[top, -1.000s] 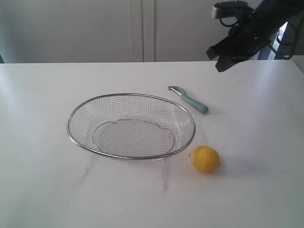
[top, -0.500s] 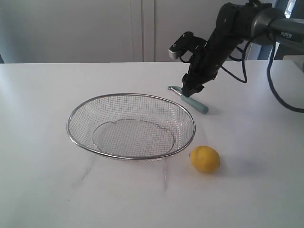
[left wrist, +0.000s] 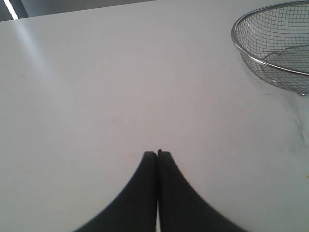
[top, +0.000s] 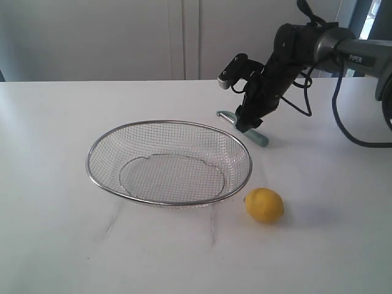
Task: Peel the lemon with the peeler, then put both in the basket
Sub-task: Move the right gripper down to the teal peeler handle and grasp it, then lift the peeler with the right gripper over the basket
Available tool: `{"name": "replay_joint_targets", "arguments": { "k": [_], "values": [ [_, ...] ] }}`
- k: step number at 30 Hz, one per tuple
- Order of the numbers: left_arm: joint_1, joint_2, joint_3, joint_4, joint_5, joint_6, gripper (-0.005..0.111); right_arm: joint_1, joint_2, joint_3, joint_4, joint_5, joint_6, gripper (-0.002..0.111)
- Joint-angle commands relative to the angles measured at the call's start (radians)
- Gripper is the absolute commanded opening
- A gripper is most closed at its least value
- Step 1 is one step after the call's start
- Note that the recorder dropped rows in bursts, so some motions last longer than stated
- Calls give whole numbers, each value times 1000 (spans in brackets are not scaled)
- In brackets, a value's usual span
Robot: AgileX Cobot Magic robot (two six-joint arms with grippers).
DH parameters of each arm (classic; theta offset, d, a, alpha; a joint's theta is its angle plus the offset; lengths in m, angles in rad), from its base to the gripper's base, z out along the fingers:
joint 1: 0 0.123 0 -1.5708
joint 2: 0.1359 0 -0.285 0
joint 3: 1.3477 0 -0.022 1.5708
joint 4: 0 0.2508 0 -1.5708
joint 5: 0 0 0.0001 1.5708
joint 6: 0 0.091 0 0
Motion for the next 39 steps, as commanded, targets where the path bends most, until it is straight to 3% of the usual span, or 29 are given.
{"name": "replay_joint_targets", "arguments": {
  "k": [1,25,30,36,39],
  "values": [
    [-4,-5,4,-2,3,0,0,0,23,1,-4,-17,-9,57],
    [-4,-5,4,-2,3,0,0,0,75,3,-22,-52,59,55],
    [-4,-5,4,-2,3,0,0,0,82,3,-22,-40,59,41],
    [-4,-5,4,-2,3,0,0,0,59,-13,-136,-35,226,2],
    [-4,-5,4,-2,3,0,0,0,-6,-25,-258,-16,420,0]
  ]
}}
